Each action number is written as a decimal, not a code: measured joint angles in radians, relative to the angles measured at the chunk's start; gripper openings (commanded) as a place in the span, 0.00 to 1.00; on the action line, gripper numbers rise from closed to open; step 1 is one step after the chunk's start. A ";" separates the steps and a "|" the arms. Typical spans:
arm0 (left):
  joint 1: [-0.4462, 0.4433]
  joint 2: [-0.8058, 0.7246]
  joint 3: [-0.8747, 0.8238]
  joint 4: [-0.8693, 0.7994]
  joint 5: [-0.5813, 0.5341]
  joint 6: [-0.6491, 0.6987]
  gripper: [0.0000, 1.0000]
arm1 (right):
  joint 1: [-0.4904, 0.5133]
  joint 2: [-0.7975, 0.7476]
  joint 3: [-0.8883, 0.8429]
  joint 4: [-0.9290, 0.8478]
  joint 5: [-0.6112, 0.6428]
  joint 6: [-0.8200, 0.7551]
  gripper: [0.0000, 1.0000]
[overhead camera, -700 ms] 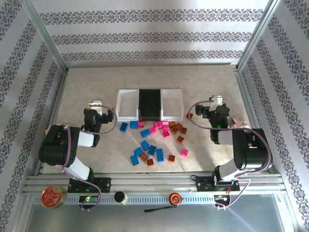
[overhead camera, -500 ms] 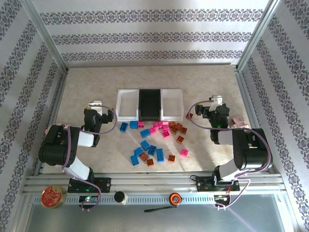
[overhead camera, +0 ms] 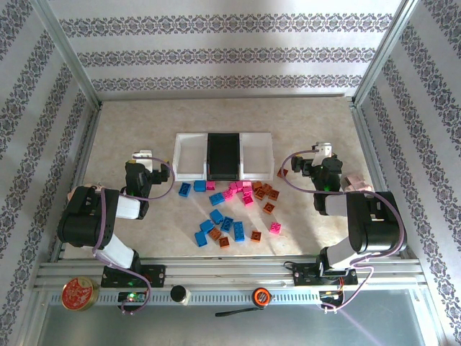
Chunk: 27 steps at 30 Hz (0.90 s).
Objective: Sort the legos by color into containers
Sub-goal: Move the container to the top-center of the table.
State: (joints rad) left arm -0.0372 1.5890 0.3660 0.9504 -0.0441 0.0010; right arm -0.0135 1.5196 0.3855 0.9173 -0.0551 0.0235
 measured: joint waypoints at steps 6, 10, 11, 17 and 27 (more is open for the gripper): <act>0.000 0.000 0.000 0.000 0.000 0.000 0.99 | 0.000 0.000 0.000 0.000 0.000 0.000 0.98; 0.000 0.000 0.000 0.000 0.000 0.000 0.99 | 0.000 0.000 0.000 0.000 0.000 0.000 0.98; 0.000 0.000 0.000 0.000 0.000 0.000 0.99 | 0.000 0.000 0.000 0.000 0.000 0.000 0.98; 0.000 0.000 0.000 0.000 -0.006 0.000 0.99 | 0.000 0.000 0.000 0.000 0.001 0.000 0.98; -0.001 -0.295 -0.029 -0.093 -0.084 -0.016 0.99 | 0.046 -0.126 0.009 -0.134 0.116 0.003 0.98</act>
State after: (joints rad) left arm -0.0383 1.2938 0.3370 0.8570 -0.1280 -0.0147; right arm 0.0326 1.3941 0.3943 0.7834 0.0608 0.0265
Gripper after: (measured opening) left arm 0.995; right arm 0.983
